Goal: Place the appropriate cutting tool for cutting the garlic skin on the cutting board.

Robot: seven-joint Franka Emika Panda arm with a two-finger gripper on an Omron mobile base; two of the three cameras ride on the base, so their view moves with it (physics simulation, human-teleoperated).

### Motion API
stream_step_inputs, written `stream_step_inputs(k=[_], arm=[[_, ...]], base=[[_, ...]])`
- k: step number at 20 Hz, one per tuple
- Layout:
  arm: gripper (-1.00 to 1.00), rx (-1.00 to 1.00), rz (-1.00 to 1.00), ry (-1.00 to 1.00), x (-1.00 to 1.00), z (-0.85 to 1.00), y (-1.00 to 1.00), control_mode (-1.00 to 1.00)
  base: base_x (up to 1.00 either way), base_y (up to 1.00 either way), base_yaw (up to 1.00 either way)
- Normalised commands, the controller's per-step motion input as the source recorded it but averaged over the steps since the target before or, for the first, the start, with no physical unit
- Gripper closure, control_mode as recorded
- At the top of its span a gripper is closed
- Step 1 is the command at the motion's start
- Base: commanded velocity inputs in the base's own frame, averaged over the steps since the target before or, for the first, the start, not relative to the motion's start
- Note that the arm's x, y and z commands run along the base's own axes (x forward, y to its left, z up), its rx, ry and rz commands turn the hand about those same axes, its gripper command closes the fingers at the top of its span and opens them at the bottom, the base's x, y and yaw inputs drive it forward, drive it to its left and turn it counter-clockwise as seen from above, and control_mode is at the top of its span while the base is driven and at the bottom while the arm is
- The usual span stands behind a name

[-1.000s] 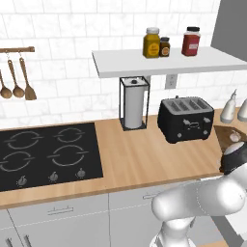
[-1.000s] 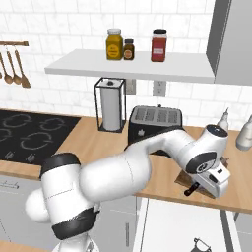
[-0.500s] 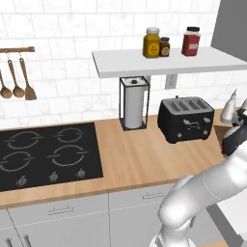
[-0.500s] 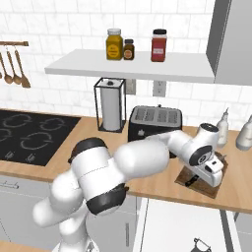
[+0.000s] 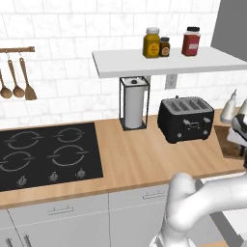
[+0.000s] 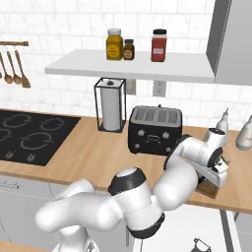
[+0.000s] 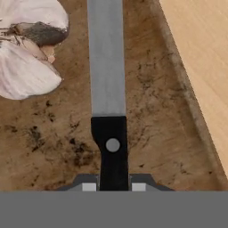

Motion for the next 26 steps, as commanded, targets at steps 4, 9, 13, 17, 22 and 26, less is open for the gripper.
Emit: stream_step_inputs(k=[4, 9, 13, 17, 22, 26], arm=[[1.00, 0.04, 0.00, 0.00, 0.03, -0.20, -0.10, -1.00], [1.00, 0.02, 0.00, 0.00, 0.00, -0.28, 0.00, -1.00], [1.00, 0.00, 0.00, 0.00, 0.16, -0.20, 0.03, -1.00], [1.00, 0.00, 0.00, 0.00, 0.06, -0.28, 0.12, -1.00], [1.00, 0.00, 0.00, 0.00, 0.00, -0.29, 0.25, -1.00], [-1.00, 0.00, 0.00, 0.00, 0.00, -0.33, 0.27, -1.00]], base=[[0.00, 0.00, 0.00], [0.00, 0.00, 0.00], [0.00, 0.00, 0.00], [0.00, 0.00, 0.00], [0.00, 0.00, 0.00], [0.00, 0.00, 0.00]])
